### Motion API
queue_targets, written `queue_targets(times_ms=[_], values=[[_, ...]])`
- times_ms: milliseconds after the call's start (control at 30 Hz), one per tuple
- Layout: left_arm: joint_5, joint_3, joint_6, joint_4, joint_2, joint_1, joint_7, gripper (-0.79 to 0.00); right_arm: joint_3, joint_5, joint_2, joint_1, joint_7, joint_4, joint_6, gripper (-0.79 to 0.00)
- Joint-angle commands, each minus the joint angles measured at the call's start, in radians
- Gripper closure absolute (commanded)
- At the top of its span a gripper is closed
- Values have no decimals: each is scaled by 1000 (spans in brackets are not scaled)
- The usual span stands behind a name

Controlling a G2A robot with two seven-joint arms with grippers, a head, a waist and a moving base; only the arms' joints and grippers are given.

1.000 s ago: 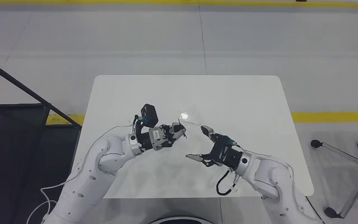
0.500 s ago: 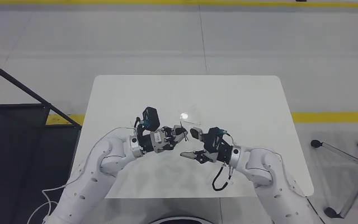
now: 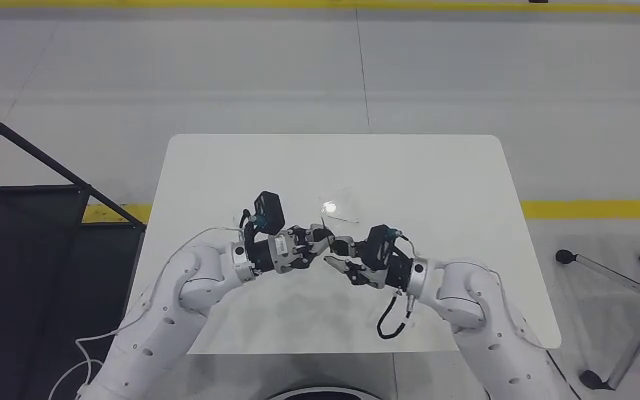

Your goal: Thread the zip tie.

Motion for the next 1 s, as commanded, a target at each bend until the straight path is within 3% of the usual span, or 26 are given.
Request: queue_targets(times_ms=[0, 200, 367, 833, 867, 900, 933, 967], values=[[1, 0, 1, 0, 0, 0, 0, 0, 0, 3, 1, -1, 0, -1, 1, -209], [0, 0, 2, -2, 0, 0, 0, 0, 0, 12, 5, -1, 5, 1, 5, -179], [-1, -1, 2, -3, 1, 1, -2, 0, -2, 16, 7, 0, 8, -1, 9, 0], [-10, -3, 5, 0, 1, 1, -3, 0, -11, 30, 12, 6, 11, 4, 25, 0], [-14, -3, 10, 1, 1, 1, -4, -34, -9, 29, 12, 5, 3, 3, 29, 0], [-19, -3, 15, 3, 1, 2, -5, -339, -9, 29, 12, 4, -3, 3, 30, 0], [-27, -2, 18, 2, 1, 2, -10, -742, -6, 29, 13, 2, -12, 2, 33, 0], [-33, -2, 20, 3, 1, 0, -14, -785, -4, 33, 13, 0, -23, 3, 34, 0]])
